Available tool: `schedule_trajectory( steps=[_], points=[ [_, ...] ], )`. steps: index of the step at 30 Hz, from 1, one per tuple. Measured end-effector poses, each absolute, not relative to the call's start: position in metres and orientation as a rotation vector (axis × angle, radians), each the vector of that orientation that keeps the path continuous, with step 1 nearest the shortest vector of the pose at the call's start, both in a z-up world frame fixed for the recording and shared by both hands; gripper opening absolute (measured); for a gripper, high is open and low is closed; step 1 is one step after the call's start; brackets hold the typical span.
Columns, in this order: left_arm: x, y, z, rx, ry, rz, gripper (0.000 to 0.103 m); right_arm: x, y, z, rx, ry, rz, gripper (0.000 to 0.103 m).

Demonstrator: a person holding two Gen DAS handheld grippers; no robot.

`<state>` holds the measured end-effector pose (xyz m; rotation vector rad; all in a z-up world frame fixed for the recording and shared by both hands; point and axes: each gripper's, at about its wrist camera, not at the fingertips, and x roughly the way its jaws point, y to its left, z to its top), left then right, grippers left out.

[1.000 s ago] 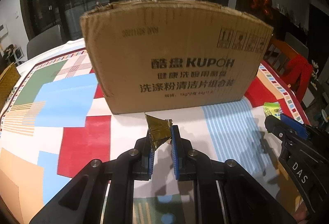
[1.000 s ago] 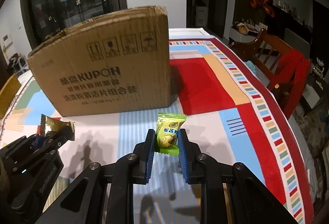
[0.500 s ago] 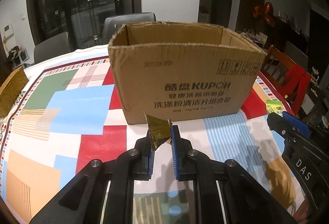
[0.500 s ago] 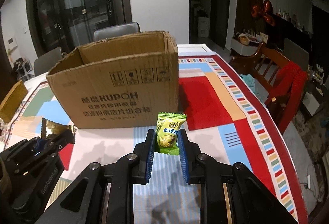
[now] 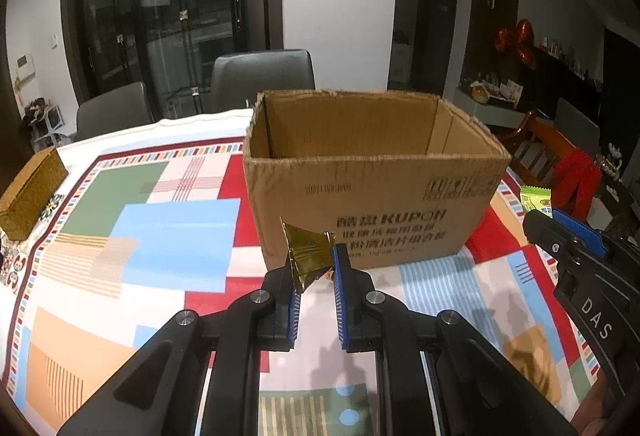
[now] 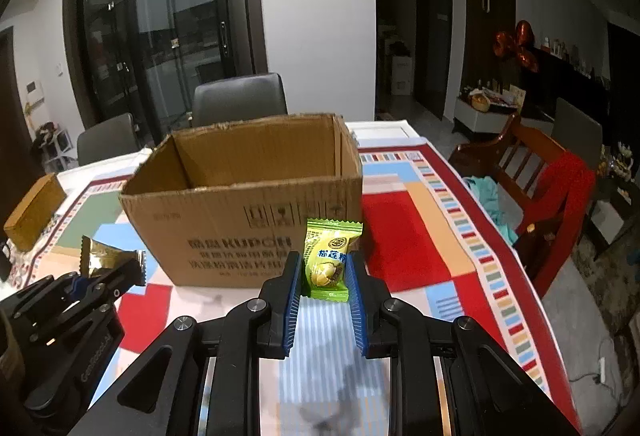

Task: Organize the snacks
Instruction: 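Carry the gold candy with the left tool while the right tool carries the yellow-green candy to the box, then open the left tool over the box while the right tool releases the yellow-green candy inside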

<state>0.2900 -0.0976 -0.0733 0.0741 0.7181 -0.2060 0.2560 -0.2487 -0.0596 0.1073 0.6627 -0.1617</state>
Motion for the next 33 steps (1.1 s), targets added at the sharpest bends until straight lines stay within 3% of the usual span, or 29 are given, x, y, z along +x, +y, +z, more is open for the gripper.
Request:
schedule_trajectory(
  steps=[33],
  points=[
    [0.382, -0.106, -0.021, 0.066, 0.647, -0.237, 0.016, 0.336, -0.250, -0.002, 0.066, 0.585, -0.136, 0.024]
  ],
)
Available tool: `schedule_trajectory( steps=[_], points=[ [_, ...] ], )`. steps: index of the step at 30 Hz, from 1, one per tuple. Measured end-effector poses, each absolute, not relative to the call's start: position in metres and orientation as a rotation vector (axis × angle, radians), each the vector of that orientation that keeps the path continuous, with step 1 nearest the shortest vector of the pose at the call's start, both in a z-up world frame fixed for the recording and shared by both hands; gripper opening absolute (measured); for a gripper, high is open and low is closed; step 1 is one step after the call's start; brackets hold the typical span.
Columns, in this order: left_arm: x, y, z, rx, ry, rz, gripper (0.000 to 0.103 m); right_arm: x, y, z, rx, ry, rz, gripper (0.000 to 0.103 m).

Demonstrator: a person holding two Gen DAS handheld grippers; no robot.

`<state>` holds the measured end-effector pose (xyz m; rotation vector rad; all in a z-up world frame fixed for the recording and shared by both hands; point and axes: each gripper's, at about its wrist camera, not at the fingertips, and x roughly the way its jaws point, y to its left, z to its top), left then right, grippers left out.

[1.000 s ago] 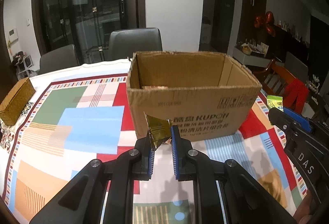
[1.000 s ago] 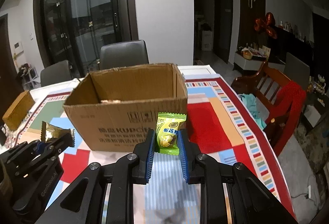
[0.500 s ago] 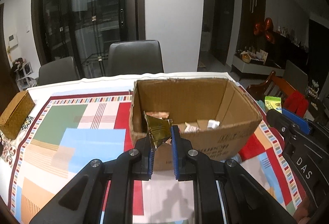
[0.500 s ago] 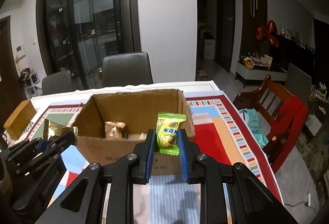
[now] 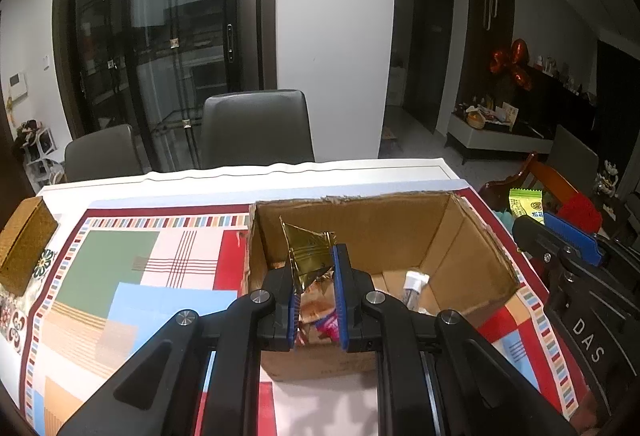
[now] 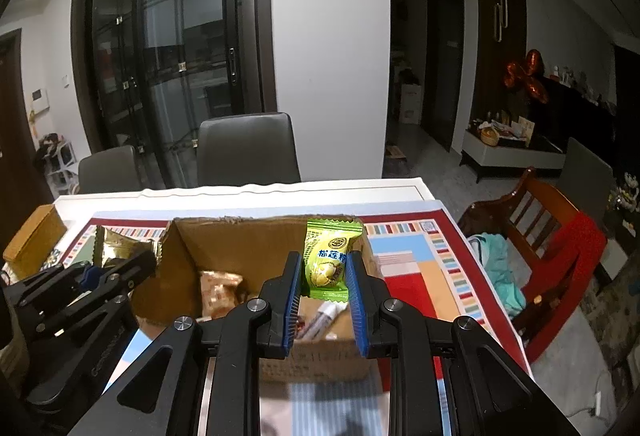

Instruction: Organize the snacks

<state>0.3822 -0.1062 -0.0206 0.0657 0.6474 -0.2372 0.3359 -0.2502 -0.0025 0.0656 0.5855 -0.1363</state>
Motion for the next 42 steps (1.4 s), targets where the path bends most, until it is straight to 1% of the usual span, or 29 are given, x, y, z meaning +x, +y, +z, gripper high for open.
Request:
schedule_trajectory(
  steps=[11, 22, 24, 25, 26, 27, 28, 29, 30, 31, 33, 35, 37, 39, 42],
  points=[
    [0.411, -0.107, -0.035, 0.072, 0.676, -0.239, 0.016, 0.365, -0.248, -0.017, 0.062, 0.622, -0.102, 0.024],
    [0.418, -0.106, -0.044, 0.075, 0.696, -0.227, 0.017, 0.380, -0.246, -0.032, 0.050, 0.658, -0.086, 0.025],
    [0.418, -0.105, -0.044, 0.073, 0.699, -0.222, 0.022, 0.379, -0.247, -0.031, 0.051, 0.657, -0.093, 0.028],
    [0.418, -0.105, -0.044, 0.072, 0.700, -0.220, 0.025, 0.379, -0.247, -0.031, 0.053, 0.658, -0.094, 0.038],
    [0.417, -0.104, -0.043, 0.072, 0.698, -0.218, 0.030, 0.379, -0.248, -0.030, 0.055, 0.656, -0.098, 0.050],
    [0.416, -0.103, -0.041, 0.073, 0.694, -0.217, 0.034, 0.377, -0.248, -0.029, 0.056, 0.651, -0.105, 0.055],
    [0.415, -0.102, -0.040, 0.074, 0.689, -0.214, 0.036, 0.375, -0.249, -0.027, 0.058, 0.639, -0.118, 0.062],
    [0.413, -0.102, -0.039, 0.075, 0.686, -0.211, 0.042, 0.374, -0.249, -0.026, 0.059, 0.634, -0.124, 0.069],
    [0.411, -0.101, -0.037, 0.075, 0.681, -0.207, 0.050, 0.372, -0.250, -0.025, 0.061, 0.630, -0.130, 0.071],
    [0.410, -0.101, -0.036, 0.075, 0.678, -0.204, 0.054, 0.371, -0.251, -0.023, 0.064, 0.627, -0.136, 0.074],
    [0.406, -0.100, -0.032, 0.072, 0.668, -0.198, 0.062, 0.369, -0.253, -0.022, 0.070, 0.631, -0.144, 0.075],
    [0.402, -0.099, -0.029, 0.074, 0.664, -0.192, 0.066, 0.368, -0.254, -0.021, 0.074, 0.636, -0.148, 0.076],
    [0.397, -0.098, -0.026, 0.078, 0.656, -0.191, 0.068, 0.364, -0.254, -0.019, 0.075, 0.636, -0.151, 0.078],
    [0.393, -0.099, -0.023, 0.079, 0.651, -0.189, 0.073, 0.359, -0.255, -0.015, 0.073, 0.631, -0.156, 0.079],
    [0.384, -0.097, -0.018, 0.077, 0.638, -0.189, 0.078, 0.352, -0.256, -0.011, 0.074, 0.625, -0.157, 0.080]
  ],
)
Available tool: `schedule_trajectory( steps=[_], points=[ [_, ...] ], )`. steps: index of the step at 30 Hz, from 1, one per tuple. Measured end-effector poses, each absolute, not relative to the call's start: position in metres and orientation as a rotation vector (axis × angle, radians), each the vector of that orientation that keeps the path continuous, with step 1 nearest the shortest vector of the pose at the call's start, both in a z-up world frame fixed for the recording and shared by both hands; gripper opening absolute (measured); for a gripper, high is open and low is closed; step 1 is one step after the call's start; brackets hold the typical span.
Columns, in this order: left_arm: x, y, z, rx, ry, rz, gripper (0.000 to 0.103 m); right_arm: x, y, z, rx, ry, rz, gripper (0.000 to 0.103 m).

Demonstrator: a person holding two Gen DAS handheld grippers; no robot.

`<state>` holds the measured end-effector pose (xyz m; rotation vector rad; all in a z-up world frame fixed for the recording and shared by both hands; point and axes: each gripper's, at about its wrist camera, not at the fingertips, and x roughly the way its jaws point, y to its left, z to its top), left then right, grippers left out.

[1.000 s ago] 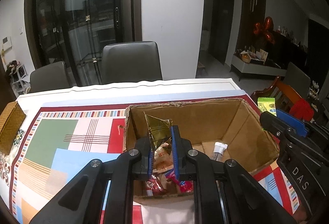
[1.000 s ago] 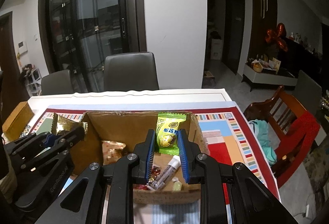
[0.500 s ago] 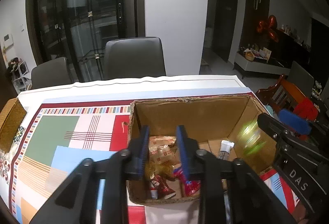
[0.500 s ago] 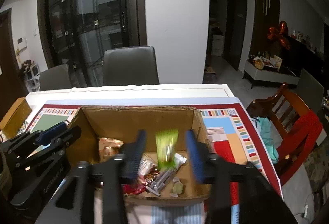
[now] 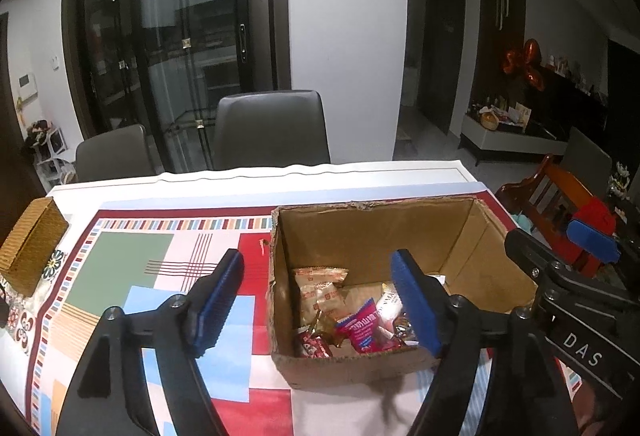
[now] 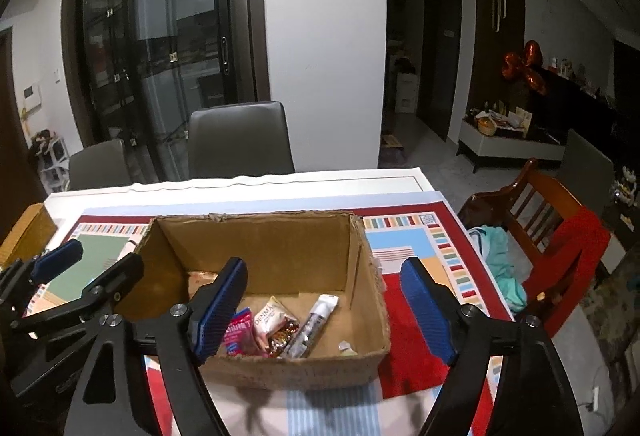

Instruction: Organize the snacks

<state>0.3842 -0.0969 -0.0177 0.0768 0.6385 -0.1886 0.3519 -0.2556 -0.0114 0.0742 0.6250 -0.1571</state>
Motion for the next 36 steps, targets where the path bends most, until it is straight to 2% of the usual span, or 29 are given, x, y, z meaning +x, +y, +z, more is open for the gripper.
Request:
schedule_trajectory(
  steps=[10, 36],
  points=[
    [0.354, -0.086, 0.000, 0.065, 0.598, -0.170, 0.085, 0.324, -0.253, 0.005, 0.078, 0.597, -0.160, 0.080],
    [0.249, -0.052, 0.009, 0.071, 0.559, -0.149, 0.086, 0.222, -0.234, 0.013, 0.058, 0.550, -0.165, 0.080]
  ],
)
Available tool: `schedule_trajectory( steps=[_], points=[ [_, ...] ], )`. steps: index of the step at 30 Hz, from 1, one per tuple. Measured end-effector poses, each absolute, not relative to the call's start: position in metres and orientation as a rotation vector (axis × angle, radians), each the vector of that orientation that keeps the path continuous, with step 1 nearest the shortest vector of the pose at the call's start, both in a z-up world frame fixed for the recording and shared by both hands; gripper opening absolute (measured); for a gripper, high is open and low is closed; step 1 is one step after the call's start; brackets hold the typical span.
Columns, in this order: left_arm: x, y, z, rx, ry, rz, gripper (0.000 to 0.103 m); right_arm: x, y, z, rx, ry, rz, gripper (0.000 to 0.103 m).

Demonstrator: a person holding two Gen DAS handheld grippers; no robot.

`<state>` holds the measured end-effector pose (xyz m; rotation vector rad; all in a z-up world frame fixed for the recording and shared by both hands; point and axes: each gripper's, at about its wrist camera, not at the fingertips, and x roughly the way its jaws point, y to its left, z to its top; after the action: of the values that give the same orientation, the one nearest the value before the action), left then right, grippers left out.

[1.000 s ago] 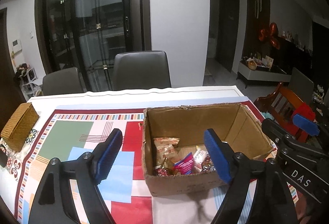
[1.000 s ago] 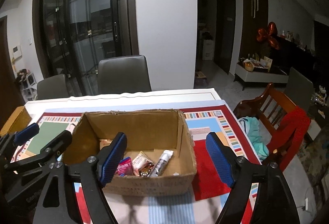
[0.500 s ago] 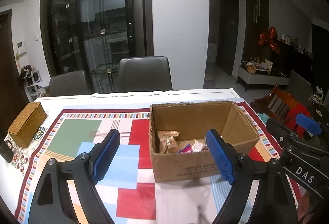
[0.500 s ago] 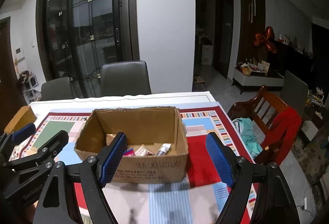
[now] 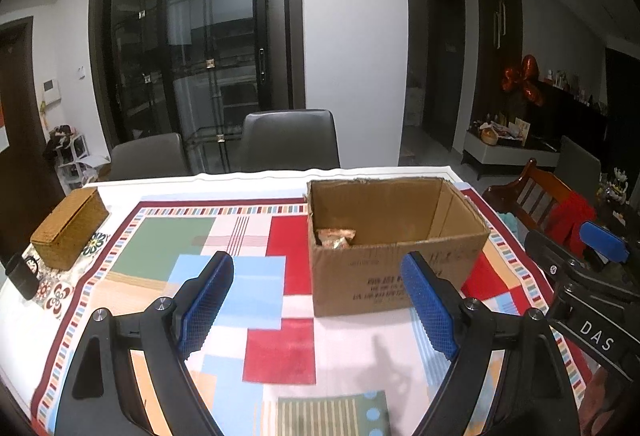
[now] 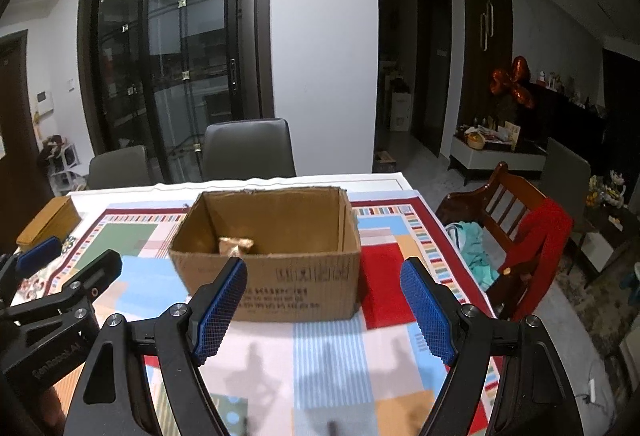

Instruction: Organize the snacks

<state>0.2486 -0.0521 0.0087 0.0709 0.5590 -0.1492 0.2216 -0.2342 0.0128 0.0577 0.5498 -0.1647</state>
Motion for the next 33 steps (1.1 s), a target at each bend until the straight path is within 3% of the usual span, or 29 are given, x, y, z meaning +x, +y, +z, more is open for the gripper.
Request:
schedule_trajectory(
  steps=[33],
  points=[
    [0.129, -0.025, -0.019, 0.076, 0.581, -0.130, 0.086, 0.104, -0.217, -0.004, 0.072, 0.545, -0.170, 0.080]
  ],
)
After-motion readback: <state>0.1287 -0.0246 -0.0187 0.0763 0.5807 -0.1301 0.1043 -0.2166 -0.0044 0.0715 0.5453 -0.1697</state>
